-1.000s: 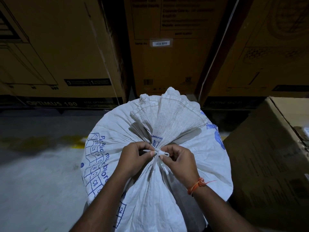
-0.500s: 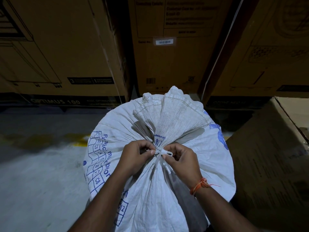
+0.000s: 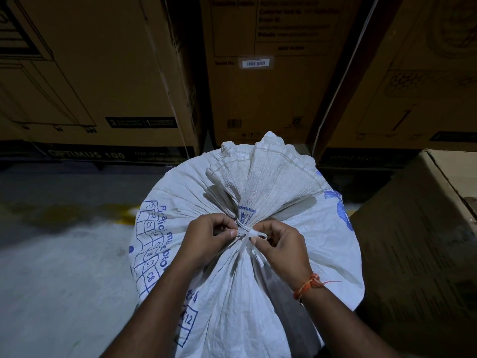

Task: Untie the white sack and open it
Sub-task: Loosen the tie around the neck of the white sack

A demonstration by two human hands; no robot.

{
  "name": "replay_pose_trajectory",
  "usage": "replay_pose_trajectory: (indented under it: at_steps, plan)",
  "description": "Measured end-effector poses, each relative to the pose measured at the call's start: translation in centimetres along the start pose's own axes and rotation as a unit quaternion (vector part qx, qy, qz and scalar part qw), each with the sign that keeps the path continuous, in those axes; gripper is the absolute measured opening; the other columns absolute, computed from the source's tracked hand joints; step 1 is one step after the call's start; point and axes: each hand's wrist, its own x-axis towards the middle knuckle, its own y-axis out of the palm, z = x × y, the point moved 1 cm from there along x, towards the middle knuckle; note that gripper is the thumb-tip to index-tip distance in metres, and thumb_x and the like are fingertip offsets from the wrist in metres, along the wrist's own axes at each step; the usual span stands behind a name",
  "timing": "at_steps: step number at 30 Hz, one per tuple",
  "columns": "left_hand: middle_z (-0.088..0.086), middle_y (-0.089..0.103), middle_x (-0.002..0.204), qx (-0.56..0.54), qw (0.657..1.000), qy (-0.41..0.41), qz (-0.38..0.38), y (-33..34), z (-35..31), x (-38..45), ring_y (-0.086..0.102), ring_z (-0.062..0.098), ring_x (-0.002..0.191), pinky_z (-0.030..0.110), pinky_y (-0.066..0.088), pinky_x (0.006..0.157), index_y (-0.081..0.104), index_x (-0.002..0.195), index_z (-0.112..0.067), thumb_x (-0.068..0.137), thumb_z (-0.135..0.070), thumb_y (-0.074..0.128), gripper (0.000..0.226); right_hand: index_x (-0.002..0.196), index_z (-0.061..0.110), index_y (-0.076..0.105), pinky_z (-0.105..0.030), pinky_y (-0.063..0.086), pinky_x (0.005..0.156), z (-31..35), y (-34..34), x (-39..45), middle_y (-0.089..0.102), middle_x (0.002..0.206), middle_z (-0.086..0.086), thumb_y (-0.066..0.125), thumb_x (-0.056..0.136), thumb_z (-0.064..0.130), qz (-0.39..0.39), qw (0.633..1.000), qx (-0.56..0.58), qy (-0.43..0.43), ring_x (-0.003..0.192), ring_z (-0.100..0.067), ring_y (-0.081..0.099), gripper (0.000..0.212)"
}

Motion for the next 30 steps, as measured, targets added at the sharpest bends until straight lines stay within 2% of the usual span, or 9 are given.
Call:
replay_pose_trajectory:
  at_steps: [4, 7, 11, 17, 23, 26, 30]
  plan:
    - [-0.005, 0.080, 0.080, -0.005, 1.000, 0.000, -0.002, 0.06, -0.07, -0.02, 0.074, 0.011, 0.077, 0.029, 0.059, 0.074, 0.079, 0.081, -0.024, 0.088, -0.015, 0.082, 0.011, 0.091, 0.020, 0.078, -0.041, 0.064, 0.076, 0.13, -0.08, -0.03, 0.080, 0.084, 0.003, 0.079, 0.081, 0.004, -0.002, 1.000, 0.000, 0.002, 0.081, -0.016, 0.076, 0.018]
    - [-0.005, 0.080, 0.080, -0.002, 1.000, 0.002, -0.004, 0.15, -0.10, -0.09, 0.074, 0.008, 0.076, 0.027, 0.057, 0.074, 0.079, 0.080, -0.024, 0.088, -0.015, 0.082, 0.013, 0.091, 0.019, 0.078, -0.039, 0.064, 0.075, 0.24, -0.11, -0.12, 0.080, 0.085, 0.002, 0.079, 0.081, 0.003, -0.004, 1.000, 0.002, 0.003, 0.080, -0.016, 0.076, 0.019]
    - [-0.004, 0.080, 0.079, -0.005, 1.000, 0.002, -0.010, 0.20, -0.15, -0.13, 0.076, 0.015, 0.079, 0.032, 0.059, 0.075, 0.079, 0.080, -0.025, 0.088, -0.015, 0.081, 0.013, 0.092, 0.019, 0.078, -0.036, 0.064, 0.076, 0.38, -0.07, -0.14, 0.080, 0.084, 0.004, 0.080, 0.081, 0.004, -0.004, 1.000, -0.002, 0.004, 0.080, -0.013, 0.076, 0.019]
    - [-0.008, 0.080, 0.079, -0.012, 1.000, 0.005, -0.009, 0.50, -0.30, -0.15, 0.076, 0.010, 0.078, 0.031, 0.060, 0.076, 0.079, 0.080, -0.026, 0.087, -0.015, 0.082, 0.013, 0.091, 0.019, 0.078, -0.032, 0.063, 0.072, 0.55, -0.04, -0.16, 0.080, 0.084, 0.004, 0.081, 0.081, 0.004, -0.008, 1.000, -0.001, 0.005, 0.078, -0.015, 0.075, 0.018]
    - [-0.007, 0.080, 0.079, -0.032, 0.999, -0.009, -0.015, -0.18, -0.08, 0.21, 0.073, 0.005, 0.076, 0.022, 0.056, 0.075, 0.080, 0.081, -0.024, 0.086, -0.014, 0.085, 0.011, 0.091, 0.021, 0.078, -0.020, 0.059, 0.068, 0.73, -0.18, -0.20, 0.080, 0.083, 0.008, 0.081, 0.081, 0.006, -0.008, 1.000, -0.014, 0.001, 0.076, -0.006, 0.073, 0.019]
    - [-0.007, 0.080, 0.079, -0.015, 1.000, -0.008, -0.011, -0.23, 0.12, 0.22, 0.073, 0.006, 0.077, 0.025, 0.056, 0.075, 0.079, 0.079, -0.025, 0.087, -0.015, 0.083, 0.013, 0.091, 0.022, 0.078, -0.022, 0.059, 0.068, 0.64, -0.13, -0.14, 0.079, 0.083, 0.009, 0.081, 0.081, 0.008, -0.009, 1.000, -0.018, 0.003, 0.076, -0.010, 0.073, 0.018]
    - [-0.008, 0.079, 0.078, -0.012, 1.000, -0.006, -0.011, 0.09, 0.20, 0.28, 0.076, 0.016, 0.081, 0.036, 0.059, 0.081, 0.078, 0.077, -0.027, 0.087, -0.015, 0.083, 0.016, 0.090, 0.023, 0.078, -0.029, 0.060, 0.068, 0.50, -0.11, -0.21, 0.079, 0.082, 0.010, 0.081, 0.080, 0.009, -0.013, 1.000, -0.023, -0.001, 0.075, -0.020, 0.073, 0.017]
